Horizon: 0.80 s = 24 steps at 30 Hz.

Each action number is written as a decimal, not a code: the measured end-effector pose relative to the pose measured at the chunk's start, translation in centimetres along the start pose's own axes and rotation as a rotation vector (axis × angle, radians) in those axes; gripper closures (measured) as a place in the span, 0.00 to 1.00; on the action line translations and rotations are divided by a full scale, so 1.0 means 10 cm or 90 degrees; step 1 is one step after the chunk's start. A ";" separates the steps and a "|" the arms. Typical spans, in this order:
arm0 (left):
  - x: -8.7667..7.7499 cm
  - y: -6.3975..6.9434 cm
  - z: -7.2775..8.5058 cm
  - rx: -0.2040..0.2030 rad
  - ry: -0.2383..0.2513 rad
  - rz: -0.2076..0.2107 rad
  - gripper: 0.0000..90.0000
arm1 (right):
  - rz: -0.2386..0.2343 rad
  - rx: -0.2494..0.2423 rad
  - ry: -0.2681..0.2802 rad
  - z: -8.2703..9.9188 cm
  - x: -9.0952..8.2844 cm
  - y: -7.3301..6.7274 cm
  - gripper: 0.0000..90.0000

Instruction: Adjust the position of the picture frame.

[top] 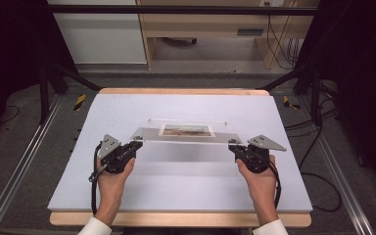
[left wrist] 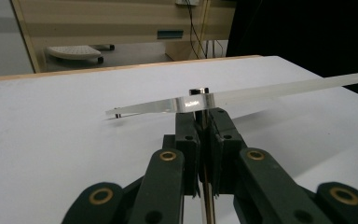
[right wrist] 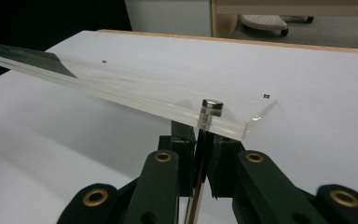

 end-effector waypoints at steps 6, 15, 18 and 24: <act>0.00 -0.01 0.06 -0.005 -0.007 -0.001 0.92 | -0.002 -0.001 -0.005 0.03 0.02 -0.01 0.92; -0.06 0.04 0.23 0.018 -0.054 -0.005 0.92 | -0.006 0.007 -0.033 0.20 0.01 -0.01 0.93; -0.08 0.05 0.29 0.023 -0.069 -0.006 0.92 | -0.011 0.018 -0.046 0.27 0.01 -0.01 0.93; -0.07 0.05 0.39 0.028 -0.100 -0.001 0.93 | -0.022 0.025 -0.068 0.39 0.02 0.00 0.94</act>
Point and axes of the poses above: each handheld gripper's, and its own axes: x roughly forward along the jaws, z roughly out of its underside, y roughly to its right, the point moved 2 cm from there along x, roughly forward along the jaws, and after that the axes turned 14 degrees about -z, right-handed, at the moved point
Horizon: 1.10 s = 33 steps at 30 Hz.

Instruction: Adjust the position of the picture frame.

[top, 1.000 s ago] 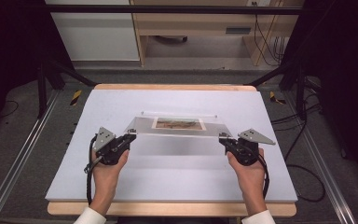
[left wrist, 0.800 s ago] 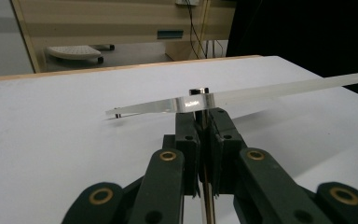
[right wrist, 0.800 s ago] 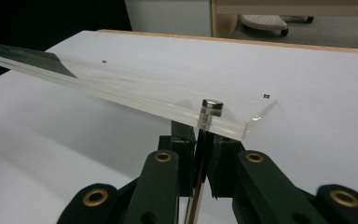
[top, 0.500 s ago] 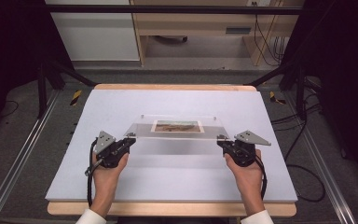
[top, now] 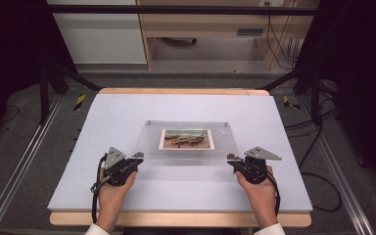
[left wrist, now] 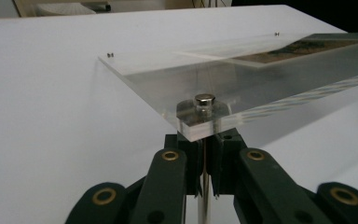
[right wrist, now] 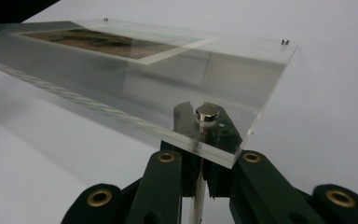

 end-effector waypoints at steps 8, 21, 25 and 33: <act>0.05 0.05 0.07 0.033 -0.032 0.000 0.93 | 0.010 0.004 -0.023 0.07 0.03 0.07 0.94; 0.11 0.05 0.11 0.046 -0.046 -0.001 0.92 | 0.014 0.012 -0.045 0.12 0.08 0.10 0.93; 0.13 0.04 0.12 0.044 -0.048 -0.004 0.92 | 0.013 0.016 -0.048 0.13 0.09 0.09 0.93; 0.16 0.02 0.16 0.049 -0.067 -0.001 0.92 | 0.014 0.013 -0.069 0.16 0.12 0.09 0.93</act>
Point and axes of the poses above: each handheld gripper's, and its own axes: x roughly forward along the jaws, z roughly out of its underside, y roughly to its right, the point moved 2 cm from there along x, roughly forward along the jaws, and after that the axes turned 14 degrees about -z, right-handed, at the moved point
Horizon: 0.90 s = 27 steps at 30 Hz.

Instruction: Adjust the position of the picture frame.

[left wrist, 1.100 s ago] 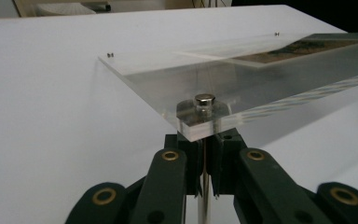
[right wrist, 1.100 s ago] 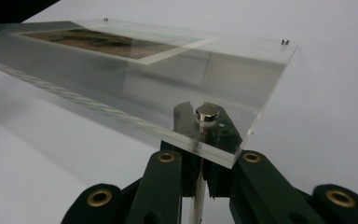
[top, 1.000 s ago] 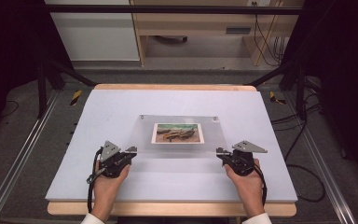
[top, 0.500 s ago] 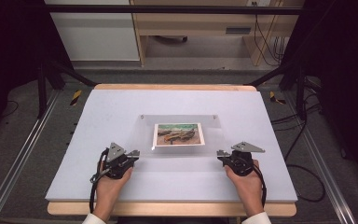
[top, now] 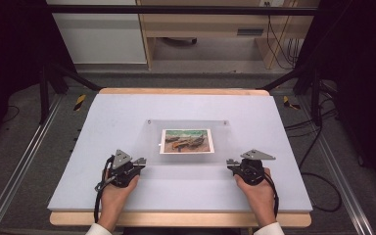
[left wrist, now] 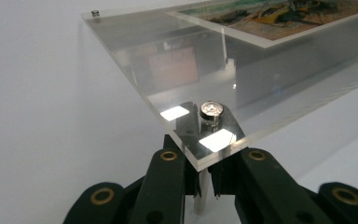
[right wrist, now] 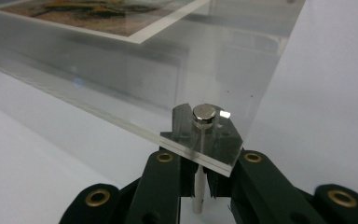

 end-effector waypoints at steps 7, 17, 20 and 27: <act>0.00 0.00 0.01 0.004 0.001 -0.001 0.91 | 0.002 -0.001 -0.016 0.03 0.02 0.00 0.93; -0.02 -0.04 0.03 -0.010 -0.013 0.011 0.80 | -0.006 0.005 -0.017 0.03 -0.01 0.01 0.79; -0.03 -0.06 0.04 -0.008 -0.027 0.026 0.62 | -0.010 0.008 -0.031 0.07 -0.03 0.01 0.62; -0.10 -0.08 -0.02 -0.022 -0.017 0.068 0.32 | -0.015 -0.021 -0.028 0.08 -0.16 -0.08 0.30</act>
Point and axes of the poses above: each handheld gripper's, and its own axes: x roughly forward along the jaws, z roughly out of its underside, y roughly to its right, the point moved 2 cm from there along x, roughly forward along the jaws, and after that the axes turned 14 degrees about -z, right-handed, at the moved point
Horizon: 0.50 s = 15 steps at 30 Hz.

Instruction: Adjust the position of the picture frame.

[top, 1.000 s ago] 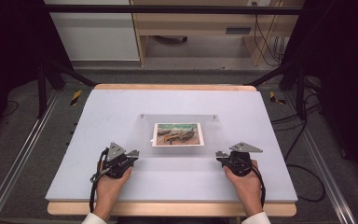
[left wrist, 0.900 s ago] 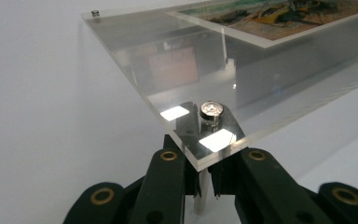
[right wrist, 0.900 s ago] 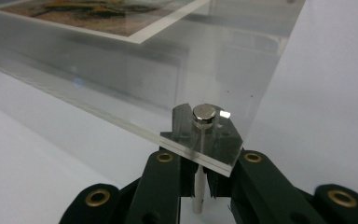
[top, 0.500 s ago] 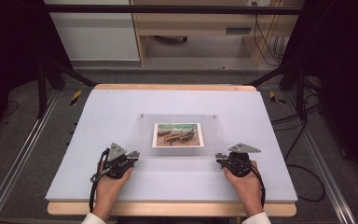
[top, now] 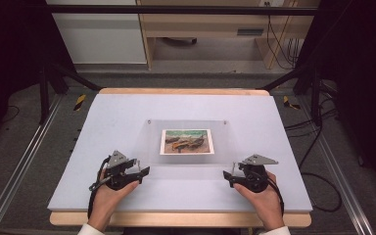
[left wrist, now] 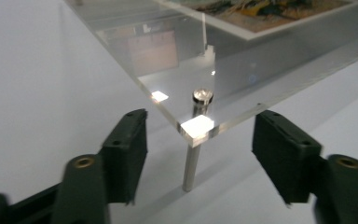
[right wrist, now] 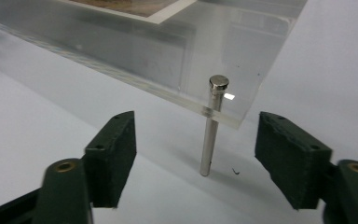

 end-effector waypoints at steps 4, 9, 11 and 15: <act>-0.05 -0.01 -0.04 -0.008 0.012 0.020 0.22 | 0.000 0.003 0.021 -0.04 -0.05 -0.01 0.21; -0.12 -0.06 -0.12 -0.023 0.047 0.033 0.12 | 0.009 -0.012 0.050 -0.10 -0.12 -0.02 0.14; -0.13 -0.07 -0.13 -0.025 0.055 0.031 0.12 | 0.014 -0.018 0.055 -0.12 -0.13 -0.03 0.13; -0.13 -0.09 -0.24 -0.019 0.071 0.023 0.12 | 0.029 -0.043 0.070 -0.26 -0.14 -0.04 0.14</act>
Point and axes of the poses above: each handheld gripper's, and its own axes: x roughly forward along the jaws, z roughly out of its underside, y roughly to its right, the point moved 2 cm from there along x, roughly forward along the jaws, and after that the axes turned 14 degrees about -z, right-handed, at the moved point
